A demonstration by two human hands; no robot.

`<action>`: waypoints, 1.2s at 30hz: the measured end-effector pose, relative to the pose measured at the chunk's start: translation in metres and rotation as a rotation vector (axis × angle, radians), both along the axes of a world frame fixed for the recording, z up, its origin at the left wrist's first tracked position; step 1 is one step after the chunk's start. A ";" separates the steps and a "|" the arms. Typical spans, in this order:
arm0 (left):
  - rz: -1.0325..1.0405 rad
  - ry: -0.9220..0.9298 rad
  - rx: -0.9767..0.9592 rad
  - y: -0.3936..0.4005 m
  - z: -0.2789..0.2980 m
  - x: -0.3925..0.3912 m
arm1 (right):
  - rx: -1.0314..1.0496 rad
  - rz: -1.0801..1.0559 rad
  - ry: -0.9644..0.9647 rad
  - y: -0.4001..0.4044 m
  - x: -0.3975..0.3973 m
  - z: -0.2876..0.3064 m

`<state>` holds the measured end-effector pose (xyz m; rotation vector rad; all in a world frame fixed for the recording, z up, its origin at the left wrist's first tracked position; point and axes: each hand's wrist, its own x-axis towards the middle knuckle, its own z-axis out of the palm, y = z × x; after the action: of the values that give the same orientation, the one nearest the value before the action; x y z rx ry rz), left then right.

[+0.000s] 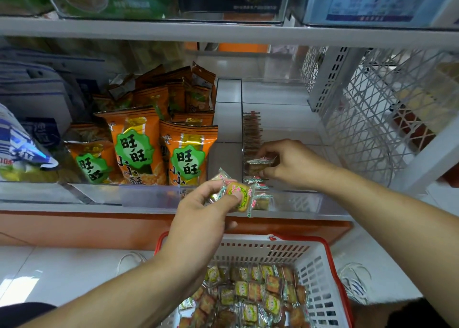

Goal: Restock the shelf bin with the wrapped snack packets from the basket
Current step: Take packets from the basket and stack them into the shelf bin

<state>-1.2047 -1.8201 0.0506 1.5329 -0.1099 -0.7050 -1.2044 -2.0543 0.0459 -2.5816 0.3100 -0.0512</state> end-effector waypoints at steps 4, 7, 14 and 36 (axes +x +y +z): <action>0.006 -0.002 0.010 0.000 -0.003 0.001 | -0.012 0.000 0.014 -0.001 0.003 -0.006; 0.025 0.006 0.020 0.000 -0.005 0.003 | 0.155 -0.067 0.037 -0.001 0.009 -0.012; 0.037 0.016 0.021 -0.001 -0.004 0.003 | 0.336 -0.135 0.037 -0.001 0.010 -0.014; 0.053 0.017 0.005 -0.005 -0.004 0.006 | -0.017 -0.115 -0.059 0.005 0.015 -0.015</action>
<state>-1.1986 -1.8249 0.0463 1.5287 -0.0548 -0.6760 -1.1892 -2.0492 0.0308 -2.5717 0.4372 -0.1723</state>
